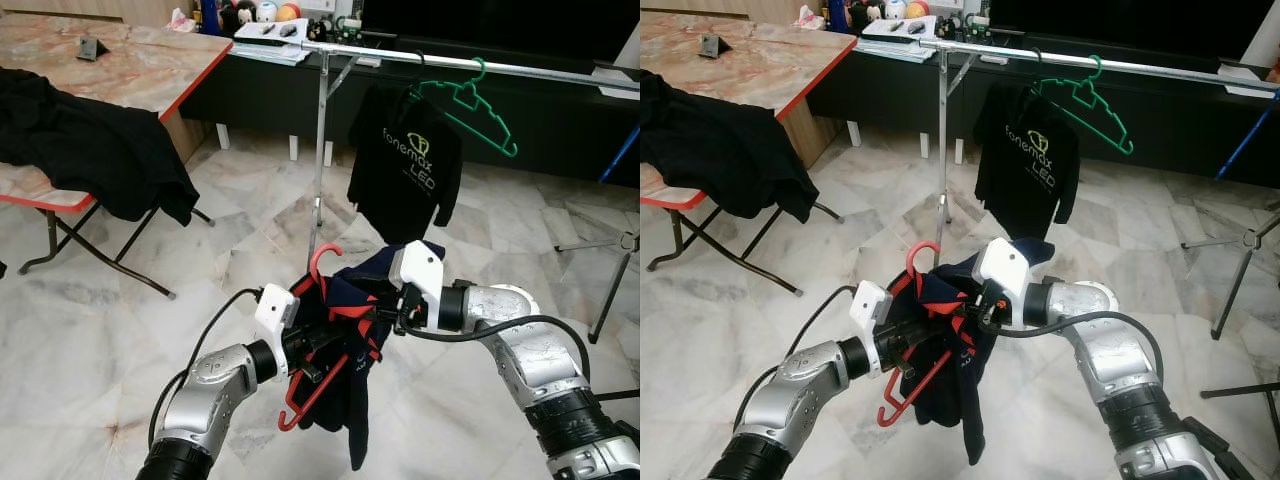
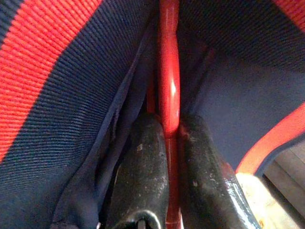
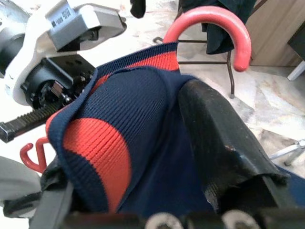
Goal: Hang hanger
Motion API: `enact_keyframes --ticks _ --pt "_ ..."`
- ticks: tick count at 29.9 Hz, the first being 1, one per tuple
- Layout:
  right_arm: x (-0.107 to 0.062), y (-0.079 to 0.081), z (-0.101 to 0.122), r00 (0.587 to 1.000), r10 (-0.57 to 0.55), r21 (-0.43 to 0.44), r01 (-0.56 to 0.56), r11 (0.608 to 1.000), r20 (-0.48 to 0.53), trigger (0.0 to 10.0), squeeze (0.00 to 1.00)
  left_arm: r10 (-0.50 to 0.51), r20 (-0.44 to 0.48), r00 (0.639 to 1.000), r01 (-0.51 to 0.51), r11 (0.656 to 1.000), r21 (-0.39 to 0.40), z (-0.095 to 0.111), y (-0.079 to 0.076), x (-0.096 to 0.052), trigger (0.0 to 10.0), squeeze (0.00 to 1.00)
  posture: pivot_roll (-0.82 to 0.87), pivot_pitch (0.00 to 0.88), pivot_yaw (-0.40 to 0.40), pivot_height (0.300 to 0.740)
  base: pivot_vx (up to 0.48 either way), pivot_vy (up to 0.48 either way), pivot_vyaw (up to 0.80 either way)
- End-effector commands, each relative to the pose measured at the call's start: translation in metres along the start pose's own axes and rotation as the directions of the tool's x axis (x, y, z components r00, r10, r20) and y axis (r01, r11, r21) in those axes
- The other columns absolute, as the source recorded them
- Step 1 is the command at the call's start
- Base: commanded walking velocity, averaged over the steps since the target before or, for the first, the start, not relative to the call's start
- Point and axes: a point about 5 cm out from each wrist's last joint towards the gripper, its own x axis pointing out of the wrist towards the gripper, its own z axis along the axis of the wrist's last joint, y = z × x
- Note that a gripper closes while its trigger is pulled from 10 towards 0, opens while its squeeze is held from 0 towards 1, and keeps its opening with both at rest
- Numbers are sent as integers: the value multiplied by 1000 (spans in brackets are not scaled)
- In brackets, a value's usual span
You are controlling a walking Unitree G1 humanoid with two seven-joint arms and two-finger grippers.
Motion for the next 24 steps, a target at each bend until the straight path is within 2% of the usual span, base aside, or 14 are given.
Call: enact_keyframes --ticks 1,10,15,20,24 --pt "-2 0 0 1000 13 -28 -13 1000 -27 10000 867 -12 49 999 11 1000 17 9 -3 2 10000 0 -17 166 -78 740 0 0 0" --pt "-7 1 0 999 15 -44 -17 999 -44 10000 875 -9 55 998 8 1000 14 10 -2 2 10000 0 -22 166 -81 740 0 0 0" --pt "-9 10 1 994 77 -79 -83 993 -74 10000 875 -1 60 998 0 1000 15 10 -2 3 10000 0 -25 166 -82 740 0 0 0" --pt "-14 13 -8 980 88 -134 -112 985 -176 10000 878 3 63 998 -4 1000 14 10 -1 3 10000 0 -27 166 -83 740 0 0 0" --pt "-16 11 -8 981 74 -132 -99 986 -181 10000 882 4 65 998 -5 1000 13 10 -1 3 10000 0 -29 166 -84 740 0 0 0"
